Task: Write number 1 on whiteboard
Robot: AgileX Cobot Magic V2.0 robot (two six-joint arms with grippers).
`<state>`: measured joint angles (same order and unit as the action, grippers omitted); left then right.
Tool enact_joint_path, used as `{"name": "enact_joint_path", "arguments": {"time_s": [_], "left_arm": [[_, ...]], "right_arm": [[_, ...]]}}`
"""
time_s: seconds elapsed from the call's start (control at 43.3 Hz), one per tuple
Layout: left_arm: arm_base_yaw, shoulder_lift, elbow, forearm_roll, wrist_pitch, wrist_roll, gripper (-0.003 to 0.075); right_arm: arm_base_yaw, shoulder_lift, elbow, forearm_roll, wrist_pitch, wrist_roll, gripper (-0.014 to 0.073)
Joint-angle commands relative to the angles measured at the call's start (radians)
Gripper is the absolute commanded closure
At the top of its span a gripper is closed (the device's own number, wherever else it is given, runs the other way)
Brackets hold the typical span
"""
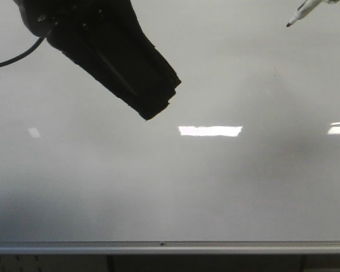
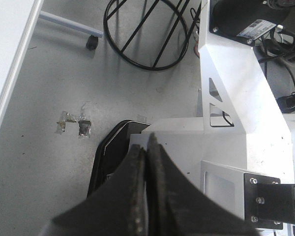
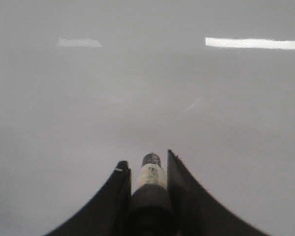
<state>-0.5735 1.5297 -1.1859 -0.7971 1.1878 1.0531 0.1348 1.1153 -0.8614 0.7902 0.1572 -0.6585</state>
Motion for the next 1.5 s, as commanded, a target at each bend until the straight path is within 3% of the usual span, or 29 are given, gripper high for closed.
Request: {"name": "enact_joint_path", "arguments": {"time_s": [0.0,0.67,1.478], "left_arm": [[-0.006,-0.038,-0.032,-0.058,0.005,-0.007,0.0741],[-0.006,-0.038,-0.032,-0.058,0.005,-0.007,0.0741],[-0.006,-0.038,-0.032,-0.058,0.001,-0.007,0.0741]], "right_arm": [[-0.006,0.037,-0.086,0.010,-0.067,-0.005,0.0702],[-0.006,0.131,-0.142,-0.004,-0.210,-0.042,0.0702],[-0.006,0.162,-0.099,-0.004,-0.145,-0.059,0.0702]]}}
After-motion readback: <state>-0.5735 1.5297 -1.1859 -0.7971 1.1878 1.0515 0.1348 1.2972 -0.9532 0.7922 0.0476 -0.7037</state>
